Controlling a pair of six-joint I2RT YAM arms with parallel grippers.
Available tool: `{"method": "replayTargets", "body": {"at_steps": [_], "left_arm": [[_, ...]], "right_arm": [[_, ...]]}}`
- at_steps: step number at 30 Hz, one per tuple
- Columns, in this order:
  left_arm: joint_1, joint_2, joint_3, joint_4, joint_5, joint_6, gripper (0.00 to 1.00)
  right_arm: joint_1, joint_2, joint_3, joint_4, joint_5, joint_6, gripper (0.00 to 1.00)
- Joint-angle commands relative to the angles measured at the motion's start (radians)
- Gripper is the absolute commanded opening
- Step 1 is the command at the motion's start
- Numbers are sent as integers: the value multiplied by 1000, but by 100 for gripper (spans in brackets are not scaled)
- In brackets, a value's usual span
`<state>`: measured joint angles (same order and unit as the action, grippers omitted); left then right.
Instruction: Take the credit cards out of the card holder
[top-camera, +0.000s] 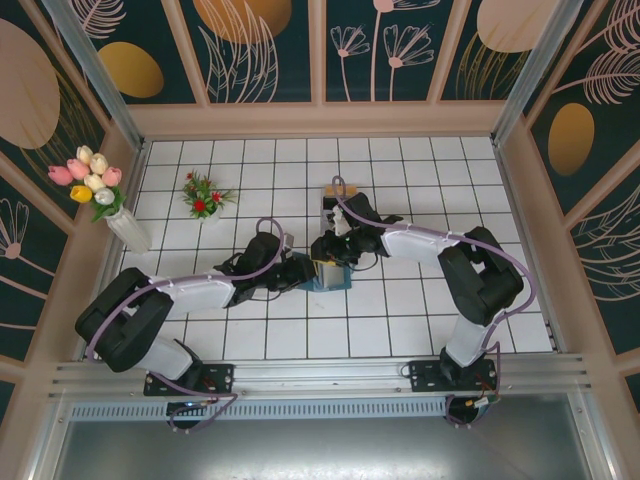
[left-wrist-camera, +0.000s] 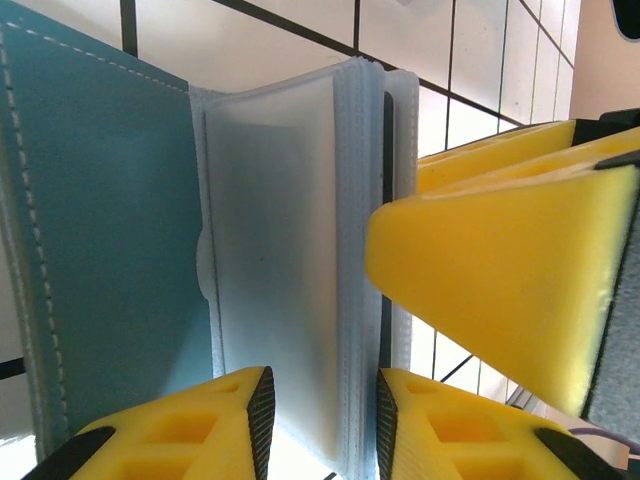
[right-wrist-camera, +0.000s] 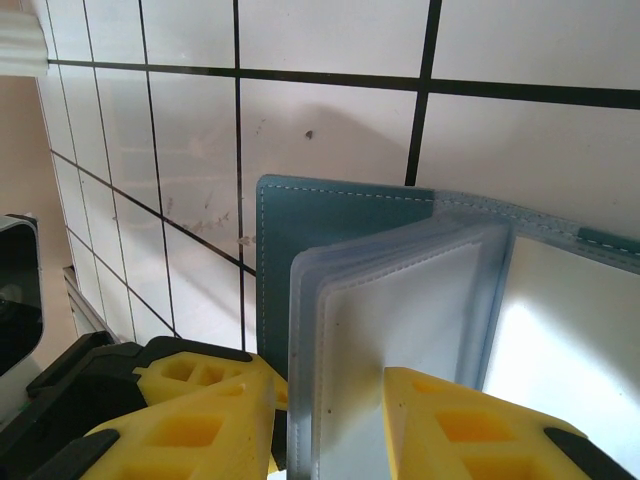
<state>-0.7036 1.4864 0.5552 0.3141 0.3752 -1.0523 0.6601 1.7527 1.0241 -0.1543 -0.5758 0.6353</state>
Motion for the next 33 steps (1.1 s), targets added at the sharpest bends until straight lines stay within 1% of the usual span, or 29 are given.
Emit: {"method": "replayTargets", "body": {"at_steps": [1, 7, 12, 15, 18, 21, 26, 30, 33], "left_arm": [[-9, 15, 26, 29, 13, -5, 34], [-9, 17, 31, -20, -16, 9, 32], [-9, 34, 47, -56, -30, 25, 32], [-9, 40, 55, -58, -33, 31, 32], [-9, 50, 62, -59, -35, 35, 32], [-9, 63, 72, -67, -38, 40, 31], [-9, 65, 98, -150, -97, 62, 28], [-8, 45, 96, -176, -129, 60, 27], [-9, 32, 94, -194, -148, 58, 27]], "right_arm": [[-6, -3, 15, 19, -16, 9, 36], [-8, -13, 16, -1, 6, 0, 36], [-25, -53, -5, -13, 28, -6, 37], [-37, -84, -27, -17, 35, -9, 40], [-52, -110, -55, -19, 47, -9, 47], [-67, -127, -83, -12, 51, 0, 48], [-80, -131, -119, -11, 57, 4, 45], [-86, -126, -135, -14, 68, 1, 41], [-87, -117, -134, -22, 82, -6, 40]]}}
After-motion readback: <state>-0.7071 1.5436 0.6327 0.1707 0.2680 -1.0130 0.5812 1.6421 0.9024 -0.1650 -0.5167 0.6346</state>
